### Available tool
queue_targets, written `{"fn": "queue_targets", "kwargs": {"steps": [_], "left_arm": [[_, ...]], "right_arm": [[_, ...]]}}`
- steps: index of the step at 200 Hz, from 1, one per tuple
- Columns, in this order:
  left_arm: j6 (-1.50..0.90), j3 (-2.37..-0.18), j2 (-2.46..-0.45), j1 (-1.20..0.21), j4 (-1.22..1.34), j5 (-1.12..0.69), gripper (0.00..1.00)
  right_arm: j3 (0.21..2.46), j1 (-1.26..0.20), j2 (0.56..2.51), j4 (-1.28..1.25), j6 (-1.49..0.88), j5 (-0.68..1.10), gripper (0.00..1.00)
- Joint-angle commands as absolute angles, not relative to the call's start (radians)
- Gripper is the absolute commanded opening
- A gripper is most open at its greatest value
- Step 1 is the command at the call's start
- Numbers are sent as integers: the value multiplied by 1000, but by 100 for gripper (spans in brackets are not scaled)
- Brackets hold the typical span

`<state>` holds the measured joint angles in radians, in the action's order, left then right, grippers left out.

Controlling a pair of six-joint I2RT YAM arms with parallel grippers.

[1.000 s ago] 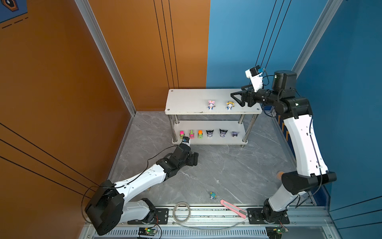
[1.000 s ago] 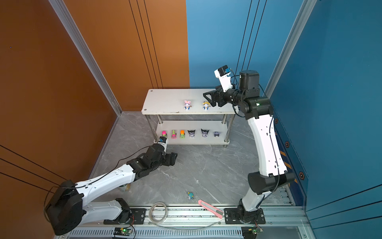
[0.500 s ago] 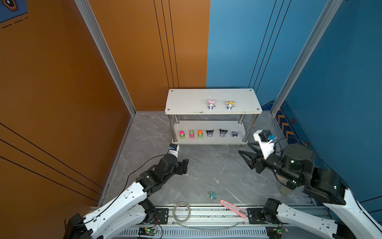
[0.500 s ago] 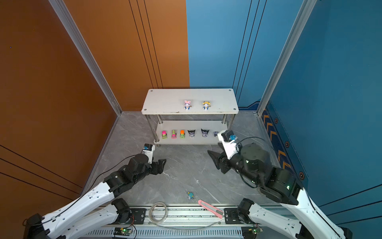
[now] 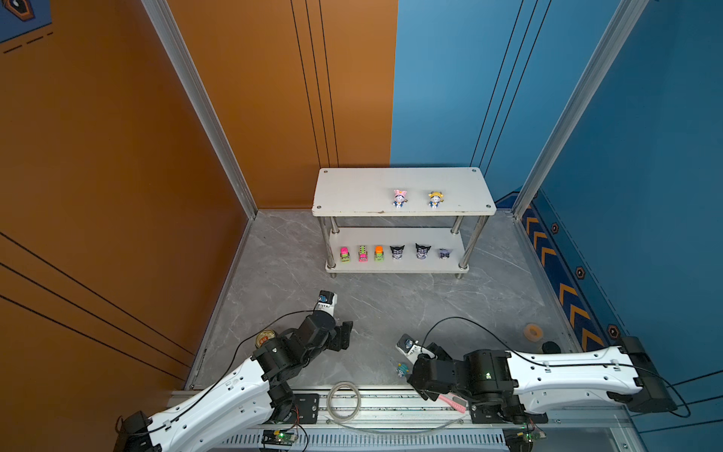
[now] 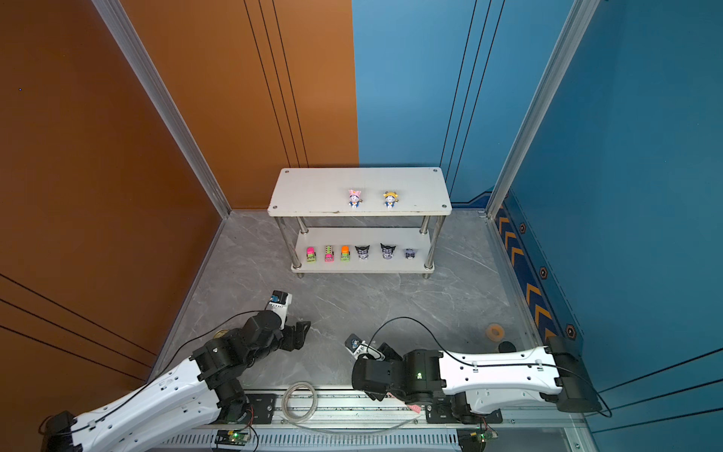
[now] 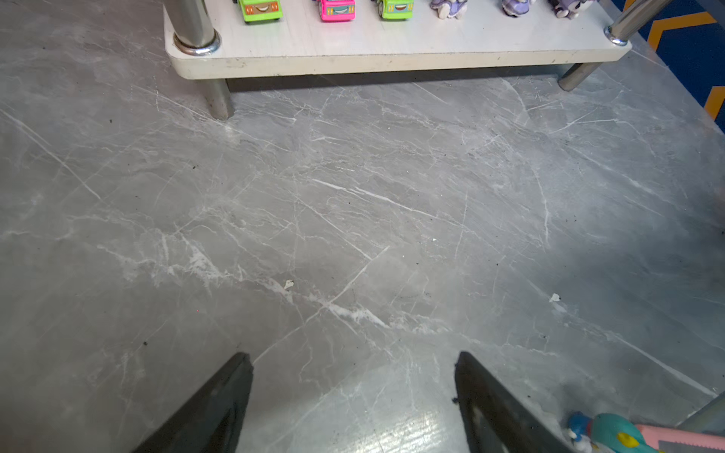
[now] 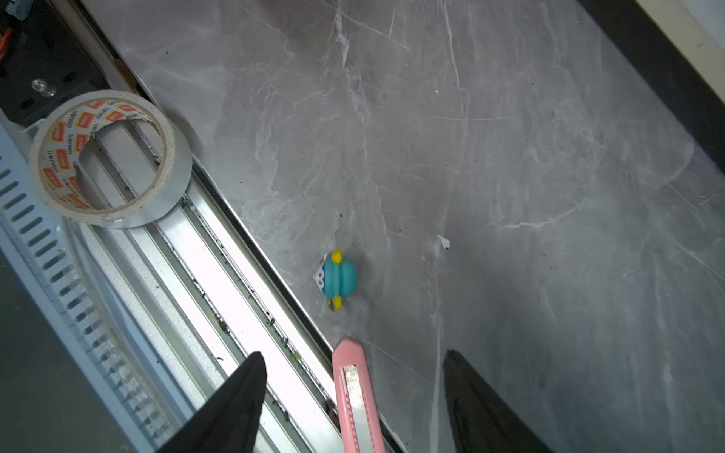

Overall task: Organize plastic toys on shelves
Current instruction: Pick up the plastic toy from the bottom-center of the table.

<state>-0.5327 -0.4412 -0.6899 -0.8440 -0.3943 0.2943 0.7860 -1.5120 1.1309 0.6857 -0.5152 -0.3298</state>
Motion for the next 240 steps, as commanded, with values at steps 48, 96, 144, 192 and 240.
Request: {"fn": "queue_targets", "kwargs": {"steps": [48,96,144,192,240], "left_arm": [[-566,-411,-699,-864,-379,343,83],[-556,-415,-734,-864,-357,352,83],[-549,-429,-761,-863,-336,352,83],[-545,-426,-759,-860,-328,353,84],[-541,-423,-756,-856,-328,350,84]], "right_arm": [[752,-1407,1300,497,-530,-185,70],[708,-1360,1335,438,-537,-91,63],[732,-1364,1435,428,-519,-58,53],[744,-1349,1445,409,-488,-52,41],[771,-1331,1478,405,-471,-44,53]]}}
